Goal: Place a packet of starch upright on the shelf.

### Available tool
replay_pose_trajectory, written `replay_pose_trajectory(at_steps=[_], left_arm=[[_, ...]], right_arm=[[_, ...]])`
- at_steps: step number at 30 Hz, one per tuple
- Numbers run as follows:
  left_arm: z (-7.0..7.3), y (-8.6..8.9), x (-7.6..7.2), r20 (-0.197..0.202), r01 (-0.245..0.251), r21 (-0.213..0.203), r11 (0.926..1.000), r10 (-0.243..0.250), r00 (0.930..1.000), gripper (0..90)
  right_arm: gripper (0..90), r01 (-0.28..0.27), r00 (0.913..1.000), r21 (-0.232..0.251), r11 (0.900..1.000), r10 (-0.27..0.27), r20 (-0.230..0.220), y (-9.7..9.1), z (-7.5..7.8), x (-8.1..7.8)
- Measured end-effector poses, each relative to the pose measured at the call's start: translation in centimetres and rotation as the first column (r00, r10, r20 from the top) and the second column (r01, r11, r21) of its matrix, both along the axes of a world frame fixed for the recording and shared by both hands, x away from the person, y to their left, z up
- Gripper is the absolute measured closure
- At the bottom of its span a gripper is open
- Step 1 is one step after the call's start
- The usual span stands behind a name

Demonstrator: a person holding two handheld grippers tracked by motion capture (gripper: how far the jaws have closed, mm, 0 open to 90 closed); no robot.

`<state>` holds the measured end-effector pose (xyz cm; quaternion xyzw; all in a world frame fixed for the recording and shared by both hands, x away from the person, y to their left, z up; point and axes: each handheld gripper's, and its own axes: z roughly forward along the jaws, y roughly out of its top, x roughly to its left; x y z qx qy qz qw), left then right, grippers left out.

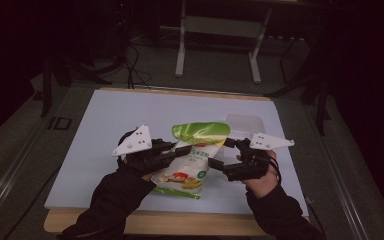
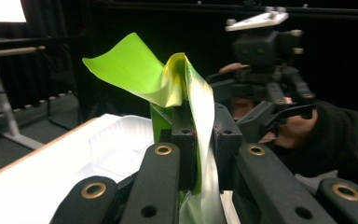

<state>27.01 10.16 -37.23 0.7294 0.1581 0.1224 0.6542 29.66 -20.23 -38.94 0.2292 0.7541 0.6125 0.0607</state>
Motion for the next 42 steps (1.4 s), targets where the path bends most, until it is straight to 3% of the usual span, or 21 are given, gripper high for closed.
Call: replay_pose_trajectory(at_steps=[1, 3, 4, 6, 11, 14, 20, 28, 33, 34, 35, 37, 40, 42], left_arm=[[-0.2, -0.2, 0.0, -0.001, 0.004, 0.004, 1.0000, -0.004, 1.0000, 83.7], [-0.3, -0.3, 0.0, -0.004, 0.007, 0.006, 1.0000, -0.007, 1.0000, 83.7], [-0.6, -0.5, 0.0, -0.009, 0.009, 0.011, 0.9999, -0.009, 0.9999, 83.7], [-0.9, -0.6, 0.2, -0.018, 0.009, 0.021, 0.9997, -0.008, 0.9998, 83.6], [-1.7, -0.8, 0.5, -0.040, 0.008, 0.038, 0.9992, -0.007, 0.9992, 83.7], [-1.9, -1.1, 0.5, -0.031, 0.003, 0.064, 0.9980, -0.001, 0.9995, 83.6], [-1.6, -1.0, 0.5, -0.023, 0.018, 0.043, 0.9989, -0.017, 0.9996, 83.2], [-1.4, -0.9, 0.8, -0.036, 0.028, 0.027, 0.9992, -0.027, 0.9990, 78.9], [-1.5, -1.0, 1.0, -0.055, 0.045, 0.026, 0.9987, -0.044, 0.9975, 52.8], [-1.5, -1.1, 1.0, -0.056, 0.041, 0.028, 0.9988, -0.039, 0.9977, 52.8], [-1.6, -1.0, 1.1, -0.063, 0.029, 0.031, 0.9991, -0.027, 0.9977, 42.9], [-1.8, -0.8, 1.2, -0.087, 0.033, 0.046, 0.9984, -0.028, 0.9958, 36.3], [-2.0, -0.7, 1.4, -0.119, 0.010, 0.057, 0.9983, -0.003, 0.9929, 15.8], [-2.4, -0.4, 1.7, -0.155, 0.013, 0.081, 0.9966, 0.000, 0.9880, 10.4]], right_arm=[[19.5, -0.027, 0.9993, -0.010, 0.9996, 0.027, -0.028, 0.4, -0.2, 0.4], [20.5, -0.046, 0.9979, -0.008, 0.9989, 0.045, -0.045, 0.6, -0.3, 0.5], [35.4, -0.081, 0.9947, -0.010, 0.9967, 0.080, -0.064, 0.9, -0.5, 0.7], [41.4, -0.071, 0.9960, -0.034, 0.9969, 0.069, -0.058, 1.0, -0.6, 0.8], [67.8, -0.091, 0.9909, -0.072, 0.9932, 0.083, -0.106, 0.7, -0.4, 1.0], [77.7, -0.095, 0.9920, -0.108, 0.9896, 0.085, -0.094, 0.7, 0.0, 0.9], [80.5, -0.097, 0.9910, -0.118, 0.9883, 0.086, -0.103, 0.5, 0.9, 0.7], [81.3, -0.085, 0.9952, -0.131, 0.9878, 0.077, -0.060, 0.1, 2.6, 0.1], [81.5, -0.068, 0.9974, -0.134, 0.9887, 0.064, -0.032, -0.5, 3.6, 0.1], [81.5, -0.063, 0.9978, -0.133, 0.9891, 0.059, -0.029, -0.7, 3.8, 0.1], [81.5, -0.052, 0.9985, -0.127, 0.9905, 0.050, -0.021, -1.1, 4.2, 0.2], [81.5, -0.040, 0.9992, -0.123, 0.9916, 0.040, -0.004, -1.5, 4.6, 0.2], [81.5, -0.023, 0.9995, -0.116, 0.9930, 0.026, 0.019, -2.2, 5.3, 0.4], [81.4, -0.014, 0.9995, -0.108, 0.9940, 0.017, 0.026, -2.8, 5.7, 0.6]])
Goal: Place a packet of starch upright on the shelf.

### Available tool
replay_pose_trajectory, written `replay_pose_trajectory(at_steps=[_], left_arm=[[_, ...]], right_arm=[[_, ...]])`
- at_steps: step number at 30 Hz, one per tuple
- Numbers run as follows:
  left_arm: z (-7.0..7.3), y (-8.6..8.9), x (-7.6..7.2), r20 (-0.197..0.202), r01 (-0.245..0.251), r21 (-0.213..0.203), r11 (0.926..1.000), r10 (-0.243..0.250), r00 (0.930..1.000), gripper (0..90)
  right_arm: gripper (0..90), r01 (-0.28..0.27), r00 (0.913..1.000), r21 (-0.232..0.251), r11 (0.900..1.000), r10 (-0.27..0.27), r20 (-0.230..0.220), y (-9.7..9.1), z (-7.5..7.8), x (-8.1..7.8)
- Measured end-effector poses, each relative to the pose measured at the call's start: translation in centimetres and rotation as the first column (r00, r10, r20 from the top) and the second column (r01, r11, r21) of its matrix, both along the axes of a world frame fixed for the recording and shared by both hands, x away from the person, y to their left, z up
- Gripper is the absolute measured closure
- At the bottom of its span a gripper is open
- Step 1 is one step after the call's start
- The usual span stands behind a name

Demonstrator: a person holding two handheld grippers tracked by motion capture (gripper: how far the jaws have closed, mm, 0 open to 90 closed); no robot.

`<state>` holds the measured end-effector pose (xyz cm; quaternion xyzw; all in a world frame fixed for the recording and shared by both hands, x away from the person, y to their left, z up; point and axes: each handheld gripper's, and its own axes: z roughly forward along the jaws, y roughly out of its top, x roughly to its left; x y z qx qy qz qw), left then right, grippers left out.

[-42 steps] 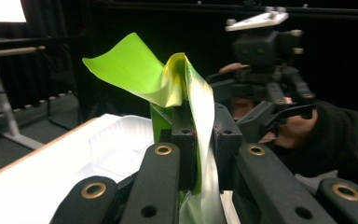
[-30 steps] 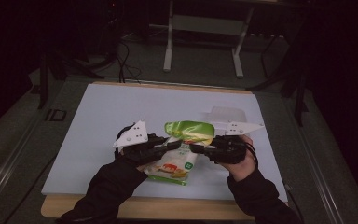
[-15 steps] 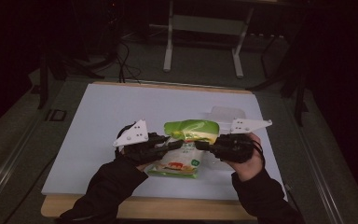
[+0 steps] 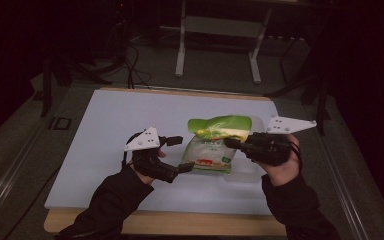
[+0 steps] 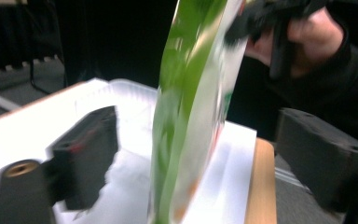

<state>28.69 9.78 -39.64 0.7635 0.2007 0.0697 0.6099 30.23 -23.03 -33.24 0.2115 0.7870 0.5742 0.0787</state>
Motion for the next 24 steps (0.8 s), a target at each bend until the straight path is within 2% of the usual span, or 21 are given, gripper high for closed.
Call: replay_pose_trajectory(at_steps=[3, 4, 5, 7, 8, 10, 13, 16, 19, 21, 22, 24], left_arm=[[-0.3, 0.2, 0.1, -0.021, -0.005, 0.023, 0.9997, 0.006, 0.9998, 1.3], [-0.5, 0.3, 0.1, -0.027, -0.012, 0.031, 0.9995, 0.013, 0.9995, 1.3], [-1.0, 0.7, 0.2, -0.030, -0.027, 0.064, 0.9976, 0.029, 0.9991, 1.2], [-1.2, 0.9, 0.2, -0.034, -0.037, 0.077, 0.9963, 0.040, 0.9986, 1.3], [-1.7, 1.4, 0.3, -0.042, -0.057, 0.098, 0.9935, 0.062, 0.9972, 1.3], [-1.9, 1.7, 0.3, -0.048, -0.065, 0.100, 0.9929, 0.070, 0.9964, 1.2], [-2.7, 2.7, 0.2, -0.046, -0.096, 0.124, 0.9875, 0.103, 0.9936, 1.2], [-3.6, 3.9, 0.0, -0.056, -0.125, 0.134, 0.9830, 0.134, 0.9895, 1.2], [-4.6, 4.9, -0.4, -0.045, -0.159, 0.155, 0.9750, 0.168, 0.9848, 1.3], [-5.3, 5.5, -0.6, -0.051, -0.183, 0.154, 0.9710, 0.193, 0.9799, 1.3], [-5.3, 5.5, -0.6, -0.051, -0.183, 0.154, 0.9710, 0.193, 0.9799, 1.3], [-6.4, 6.4, -0.8, -0.067, -0.204, 0.160, 0.9656, 0.217, 0.9738, 1.3]], right_arm=[[81.4, 0.021, 0.9996, 0.005, 0.9998, -0.021, 0.018, -0.8, 0.7, 0.2], [81.4, 0.021, 0.9996, 0.005, 0.9998, -0.021, 0.018, -0.8, 0.7, 0.2], [81.5, 0.036, 0.9988, 0.003, 0.9993, -0.036, 0.034, -1.2, 1.1, 0.4], [81.5, 0.044, 0.9982, 0.004, 0.9990, -0.044, 0.040, -1.4, 1.3, 0.5], [81.5, 0.063, 0.9969, 0.006, 0.9980, -0.063, 0.047, -1.9, 1.6, 0.8], [81.5, 0.073, 0.9962, 0.011, 0.9973, -0.073, 0.047, -2.2, 1.7, 0.9], [81.5, 0.101, 0.9930, 0.016, 0.9947, -0.102, 0.059, -3.1, 2.0, 1.5], [81.5, 0.116, 0.9911, 0.014, 0.9931, -0.117, 0.064, -3.6, 2.1, 1.8], [81.5, 0.137, 0.9872, 0.006, 0.9906, -0.137, 0.082, -4.2, 2.3, 2.4], [81.5, 0.153, 0.9838, 0.004, 0.9883, -0.152, 0.094, -4.6, 2.4, 2.8], [81.5, 0.153, 0.9838, 0.004, 0.9883, -0.152, 0.094, -4.6, 2.4, 2.8], [81.5, 0.175, 0.9792, 0.005, 0.9846, -0.175, 0.104, -5.2, 2.4, 3.6]])
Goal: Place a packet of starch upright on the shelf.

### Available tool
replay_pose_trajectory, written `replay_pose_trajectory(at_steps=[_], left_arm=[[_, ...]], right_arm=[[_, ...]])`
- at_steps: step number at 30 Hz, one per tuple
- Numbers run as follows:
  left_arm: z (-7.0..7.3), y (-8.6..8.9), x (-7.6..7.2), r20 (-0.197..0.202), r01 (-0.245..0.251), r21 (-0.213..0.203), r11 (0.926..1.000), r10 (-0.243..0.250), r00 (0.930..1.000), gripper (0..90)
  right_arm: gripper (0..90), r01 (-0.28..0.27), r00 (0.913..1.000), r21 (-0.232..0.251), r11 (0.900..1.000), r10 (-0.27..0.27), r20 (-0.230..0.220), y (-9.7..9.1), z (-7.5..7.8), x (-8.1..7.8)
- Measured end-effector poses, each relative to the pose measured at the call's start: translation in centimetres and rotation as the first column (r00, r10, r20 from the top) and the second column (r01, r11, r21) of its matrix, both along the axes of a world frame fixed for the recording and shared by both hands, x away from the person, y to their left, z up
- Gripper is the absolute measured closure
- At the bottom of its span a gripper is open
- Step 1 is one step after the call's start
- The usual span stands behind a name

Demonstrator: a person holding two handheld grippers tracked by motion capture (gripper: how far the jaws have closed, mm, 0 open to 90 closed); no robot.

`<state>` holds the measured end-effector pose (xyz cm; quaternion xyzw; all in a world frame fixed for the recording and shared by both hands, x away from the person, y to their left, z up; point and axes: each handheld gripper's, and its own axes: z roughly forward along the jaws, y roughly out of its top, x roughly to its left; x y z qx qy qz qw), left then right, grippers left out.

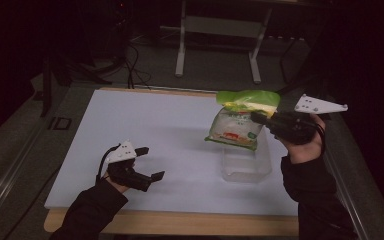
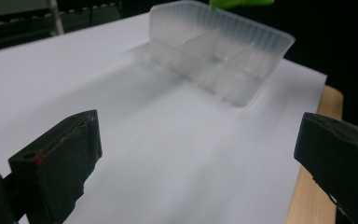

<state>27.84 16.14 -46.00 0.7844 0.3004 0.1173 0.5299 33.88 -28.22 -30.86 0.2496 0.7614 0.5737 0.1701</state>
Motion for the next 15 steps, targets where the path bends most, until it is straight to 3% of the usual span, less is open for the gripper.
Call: replay_pose_trajectory(at_steps=[5, 6, 15], left_arm=[[-1.3, 1.0, -0.4, -0.028, -0.027, -0.004, 0.9996, 0.027, 0.9992, 1.3], [-2.2, 1.5, -0.6, -0.041, -0.042, -0.002, 0.9991, 0.042, 0.9983, 1.2], [-4.1, 2.1, -1.1, -0.057, -0.086, 0.025, 0.9960, 0.088, 0.9945, 1.2]], right_arm=[[81.5, 0.025, 0.9997, -0.007, 0.9997, -0.025, -0.004, -0.7, -0.1, 1.3], [81.5, 0.053, 0.9986, -0.025, 0.9983, -0.053, 0.005, -1.1, -0.1, 2.2], [81.4, 0.106, 0.9934, -0.023, 0.9941, -0.105, 0.045, -2.6, -0.5, 5.2]])
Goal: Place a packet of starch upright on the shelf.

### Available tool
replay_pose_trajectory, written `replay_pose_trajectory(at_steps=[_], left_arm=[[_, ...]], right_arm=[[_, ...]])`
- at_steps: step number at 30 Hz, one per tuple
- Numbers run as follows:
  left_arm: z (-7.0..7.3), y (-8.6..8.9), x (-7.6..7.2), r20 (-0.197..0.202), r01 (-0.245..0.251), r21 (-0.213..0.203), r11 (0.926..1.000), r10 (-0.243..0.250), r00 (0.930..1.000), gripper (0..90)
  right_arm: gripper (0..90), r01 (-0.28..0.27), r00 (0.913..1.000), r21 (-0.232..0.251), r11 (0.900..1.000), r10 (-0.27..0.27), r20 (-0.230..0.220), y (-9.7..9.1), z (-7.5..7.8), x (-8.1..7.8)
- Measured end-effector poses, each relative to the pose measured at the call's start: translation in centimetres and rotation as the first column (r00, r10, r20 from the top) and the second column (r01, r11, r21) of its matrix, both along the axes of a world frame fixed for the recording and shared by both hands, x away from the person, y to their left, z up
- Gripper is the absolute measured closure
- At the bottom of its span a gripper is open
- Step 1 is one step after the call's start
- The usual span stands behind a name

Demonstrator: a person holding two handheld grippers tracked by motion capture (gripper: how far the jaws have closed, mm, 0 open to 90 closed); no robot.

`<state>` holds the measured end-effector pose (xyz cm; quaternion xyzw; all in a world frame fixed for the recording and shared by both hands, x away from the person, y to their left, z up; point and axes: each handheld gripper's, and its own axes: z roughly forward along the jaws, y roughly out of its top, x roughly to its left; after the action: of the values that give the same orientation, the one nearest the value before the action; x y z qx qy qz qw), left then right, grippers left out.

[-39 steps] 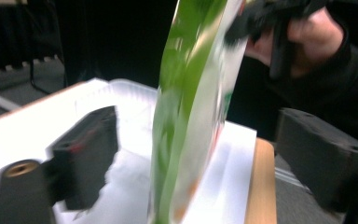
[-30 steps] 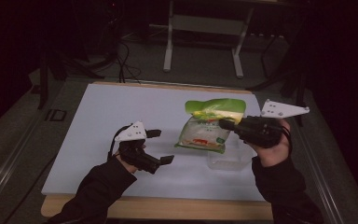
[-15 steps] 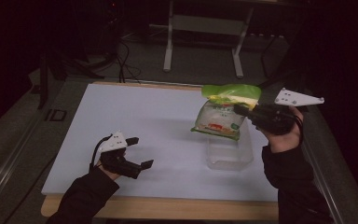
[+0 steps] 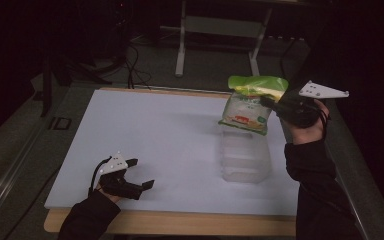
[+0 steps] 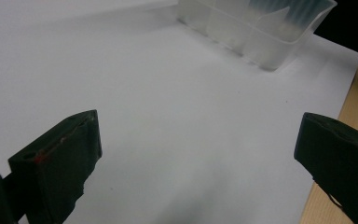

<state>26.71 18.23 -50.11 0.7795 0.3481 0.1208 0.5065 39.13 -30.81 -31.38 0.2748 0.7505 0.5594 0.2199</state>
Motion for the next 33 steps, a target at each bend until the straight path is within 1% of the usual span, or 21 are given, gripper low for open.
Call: replay_pose_trajectory(at_steps=[3, 4, 5, 8, 12, 15, 17, 20, 24, 27, 29, 30, 31, 33], left_arm=[[0.0, 0.1, 0.0, 0.007, -0.008, -0.006, 1.0000, 0.008, 0.9999, 0.0], [0.1, 0.1, 0.0, 0.010, -0.008, -0.016, 0.9998, 0.008, 0.9999, 0.0], [0.1, 0.2, -0.1, 0.016, -0.011, -0.018, 0.9998, 0.011, 0.9998, 0.0], [0.0, 0.3, -0.1, 0.011, -0.013, -0.015, 0.9998, 0.013, 0.9999, 0.0], [-0.2, 0.3, 0.0, 0.003, -0.012, -0.020, 0.9997, 0.012, 0.9999, 0.0], [-0.1, 0.2, 0.1, 0.011, -0.010, -0.019, 0.9998, 0.010, 0.9999, 0.1], [0.0, 0.1, 0.1, 0.011, -0.009, -0.023, 0.9997, 0.009, 0.9999, 0.0], [-0.1, 0.1, 0.1, 0.010, -0.005, -0.022, 0.9998, 0.006, 0.9999, 0.1], [-0.1, 0.1, 0.1, 0.007, -0.002, -0.018, 0.9998, 0.002, 1.0000, 0.1], [-0.2, 0.1, 0.1, 0.005, -0.003, -0.020, 0.9998, 0.004, 1.0000, 0.1], [-0.3, 0.2, 0.1, 0.005, -0.004, -0.021, 0.9998, 0.004, 1.0000, 0.0], [-0.3, 0.2, 0.1, 0.005, -0.004, -0.021, 0.9998, 0.004, 1.0000, 0.0], [-0.3, 0.2, 0.1, 0.004, -0.003, -0.018, 0.9998, 0.003, 1.0000, 0.0], [-0.3, 0.2, 0.2, 0.004, -0.001, -0.019, 0.9998, 0.001, 1.0000, 0.1]], right_arm=[[81.4, 0.003, 1.0000, -0.006, 1.0000, -0.003, 0.006, -0.3, -0.4, 1.2], [81.4, 0.003, 1.0000, -0.006, 1.0000, -0.003, 0.006, -0.3, -0.4, 1.2], [81.4, -0.001, 1.0000, -0.021, 0.9998, 0.002, 0.009, -0.4, -0.8, 2.1], [81.4, 0.002, 0.9998, -0.030, 0.9995, -0.003, -0.021, -0.7, -1.6, 3.0], [81.4, 0.008, 0.9980, -0.030, 0.9995, -0.010, -0.062, -1.1, -2.8, 4.1], [81.4, 0.026, 0.9964, -0.034, 0.9991, -0.029, -0.079, -1.2, -3.5, 4.6], [81.4, 0.043, 0.9952, -0.057, 0.9974, -0.048, -0.086, -1.1, -3.9, 4.8], [81.4, 0.051, 0.9937, -0.095, 0.9942, -0.060, -0.094, -0.6, -4.5, 5.1], [81.5, 0.034, 0.9917, -0.101, 0.9944, -0.046, -0.120, 0.3, -5.4, 5.6], [81.5, 0.038, 0.9910, -0.104, 0.9938, -0.051, -0.123, 0.7, -6.0, 5.8], [81.5, 0.048, 0.9903, -0.086, 0.9951, -0.059, -0.126, 0.4, -6.2, 6.0], [81.5, 0.048, 0.9903, -0.086, 0.9951, -0.059, -0.126, 0.4, -6.2, 6.0], [81.6, 0.057, 0.9892, -0.080, 0.9952, -0.067, -0.130, 0.0, -6.4, 5.9], [81.6, 0.063, 0.9884, -0.083, 0.9945, -0.074, -0.133, -0.3, -6.5, 6.0]])
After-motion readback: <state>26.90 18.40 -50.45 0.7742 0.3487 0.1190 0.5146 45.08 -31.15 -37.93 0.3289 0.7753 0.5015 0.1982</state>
